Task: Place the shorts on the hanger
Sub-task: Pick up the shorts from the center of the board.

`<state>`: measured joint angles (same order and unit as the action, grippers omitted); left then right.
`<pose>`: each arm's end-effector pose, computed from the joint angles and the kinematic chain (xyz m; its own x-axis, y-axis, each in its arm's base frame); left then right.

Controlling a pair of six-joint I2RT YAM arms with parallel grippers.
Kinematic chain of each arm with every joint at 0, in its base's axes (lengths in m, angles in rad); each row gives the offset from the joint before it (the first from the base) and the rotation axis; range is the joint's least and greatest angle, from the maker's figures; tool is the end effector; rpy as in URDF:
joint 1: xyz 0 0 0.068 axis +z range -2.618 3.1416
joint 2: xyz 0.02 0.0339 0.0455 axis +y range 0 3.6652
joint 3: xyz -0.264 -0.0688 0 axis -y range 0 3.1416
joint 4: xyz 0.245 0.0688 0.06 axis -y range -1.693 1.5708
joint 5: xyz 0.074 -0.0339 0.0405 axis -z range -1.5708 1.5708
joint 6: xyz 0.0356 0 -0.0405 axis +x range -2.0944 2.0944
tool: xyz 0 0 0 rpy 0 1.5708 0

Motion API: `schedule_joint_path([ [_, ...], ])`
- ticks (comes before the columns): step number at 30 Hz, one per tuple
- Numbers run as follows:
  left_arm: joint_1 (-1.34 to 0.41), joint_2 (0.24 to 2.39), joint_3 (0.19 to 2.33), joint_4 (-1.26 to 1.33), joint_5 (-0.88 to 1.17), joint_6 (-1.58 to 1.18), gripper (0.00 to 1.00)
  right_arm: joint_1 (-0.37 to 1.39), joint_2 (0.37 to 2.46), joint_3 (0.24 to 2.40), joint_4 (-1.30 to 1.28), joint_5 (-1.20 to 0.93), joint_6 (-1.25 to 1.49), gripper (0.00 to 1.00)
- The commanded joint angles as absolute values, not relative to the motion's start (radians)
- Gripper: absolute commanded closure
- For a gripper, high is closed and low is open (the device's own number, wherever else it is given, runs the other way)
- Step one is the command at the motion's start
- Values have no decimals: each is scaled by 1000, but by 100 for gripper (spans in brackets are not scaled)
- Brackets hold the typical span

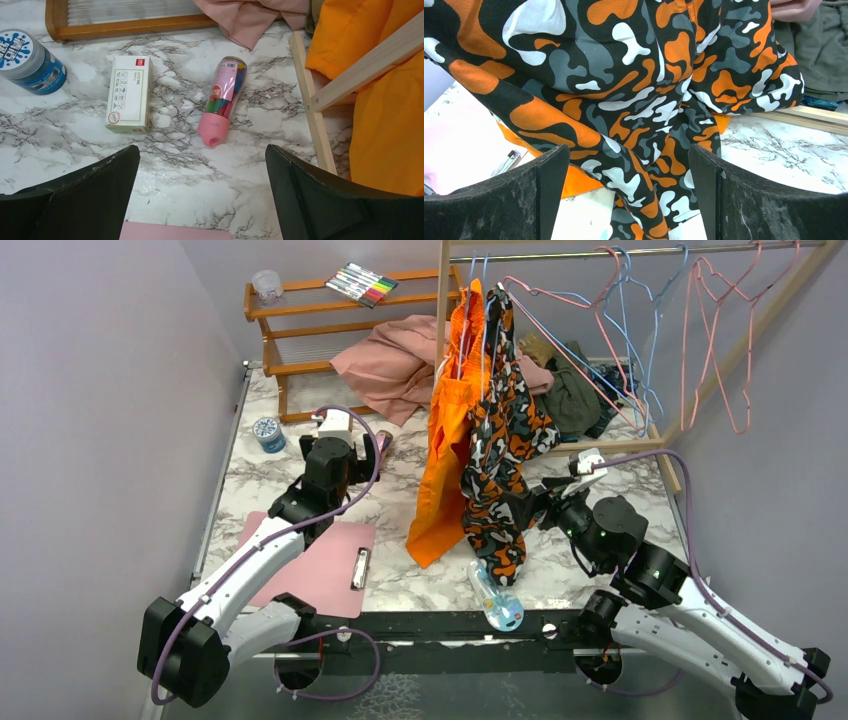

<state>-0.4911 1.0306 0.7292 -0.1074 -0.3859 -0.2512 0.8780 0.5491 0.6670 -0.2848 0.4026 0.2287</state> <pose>0.2128 -0.0986 0.2819 -0.3724 -0.0620 -0.9260 0.0411 0.9957 -0.0832 0.0978 0.0960 0.3220 -0.2079 0.0761 -0.9752 -0.4251 0.8909 0.1602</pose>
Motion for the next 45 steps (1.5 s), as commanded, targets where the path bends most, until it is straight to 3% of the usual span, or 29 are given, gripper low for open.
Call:
schedule_joint_path([
  [1, -495, 1003, 750, -105, -393, -259, 1, 884, 537, 653, -251, 388, 212, 10],
  [16, -494, 988, 745, -105, -390, -246, 1, 885, 563, 681, -257, 415, 218, 10],
  [26, -495, 959, 728, -97, -383, -202, 1, 884, 812, 1125, -283, 489, 61, 9],
  [32, -494, 951, 726, -98, -381, -189, 1, 885, 940, 1249, -313, 543, 43, 11],
  [45, -493, 1051, 764, -116, -389, -232, 1, 885, 763, 971, -379, 389, 145, 12],
])
